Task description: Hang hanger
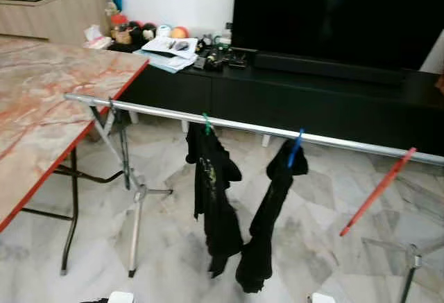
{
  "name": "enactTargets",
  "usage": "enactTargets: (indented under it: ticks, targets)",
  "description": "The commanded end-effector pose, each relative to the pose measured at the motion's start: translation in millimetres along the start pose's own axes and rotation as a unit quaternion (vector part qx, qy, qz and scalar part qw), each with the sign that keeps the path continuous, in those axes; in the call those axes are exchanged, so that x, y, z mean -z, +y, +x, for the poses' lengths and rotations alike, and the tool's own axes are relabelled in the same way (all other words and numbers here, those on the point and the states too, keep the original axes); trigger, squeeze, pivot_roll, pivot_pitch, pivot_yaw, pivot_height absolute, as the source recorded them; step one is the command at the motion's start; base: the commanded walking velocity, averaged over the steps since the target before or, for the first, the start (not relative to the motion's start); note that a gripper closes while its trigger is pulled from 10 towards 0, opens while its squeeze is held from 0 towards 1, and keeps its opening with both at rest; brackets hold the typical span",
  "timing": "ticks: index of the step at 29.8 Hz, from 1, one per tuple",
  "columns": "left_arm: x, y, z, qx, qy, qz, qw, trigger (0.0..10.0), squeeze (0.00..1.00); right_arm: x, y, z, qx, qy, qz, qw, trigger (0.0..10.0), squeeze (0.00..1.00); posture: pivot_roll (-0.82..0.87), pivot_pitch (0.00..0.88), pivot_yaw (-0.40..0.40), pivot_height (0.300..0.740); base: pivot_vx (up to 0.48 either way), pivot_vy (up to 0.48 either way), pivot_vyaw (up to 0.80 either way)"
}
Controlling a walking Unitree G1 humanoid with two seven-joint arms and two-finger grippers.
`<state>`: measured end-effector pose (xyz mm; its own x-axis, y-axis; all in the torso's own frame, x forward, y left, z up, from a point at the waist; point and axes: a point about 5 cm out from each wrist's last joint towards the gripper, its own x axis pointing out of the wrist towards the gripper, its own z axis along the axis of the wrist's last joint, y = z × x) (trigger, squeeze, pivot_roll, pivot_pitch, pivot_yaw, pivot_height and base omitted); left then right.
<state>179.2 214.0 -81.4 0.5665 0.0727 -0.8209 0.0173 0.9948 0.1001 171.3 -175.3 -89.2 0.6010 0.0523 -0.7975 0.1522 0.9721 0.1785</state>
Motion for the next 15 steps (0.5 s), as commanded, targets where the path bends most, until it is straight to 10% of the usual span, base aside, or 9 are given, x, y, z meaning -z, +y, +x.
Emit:
enactTargets:
  ticks: [1, 15]
  targets:
    - [0.1, -2.1, 0.3, 0.001, 0.002, 0.0, 1.0, 10.0, 0.0, 3.1, -5.4, -1.7, 0.009, 0.004, 0.0, 1.0, 10.0, 0.0, 0.04, 0.035, 0.008, 0.74, 0.0, 0.0, 0.0]
    - [1.1, -4.9, 0.8, 0.0, 0.011, -0.006, 1.0, 10.0, 0.0, 2.7, -5.0, -1.5, 0.01, 0.003, -0.001, 1.0, 10.0, 0.0, 0.04, 0.031, 0.01, 0.74, 0.0, 0.342, 0.0]
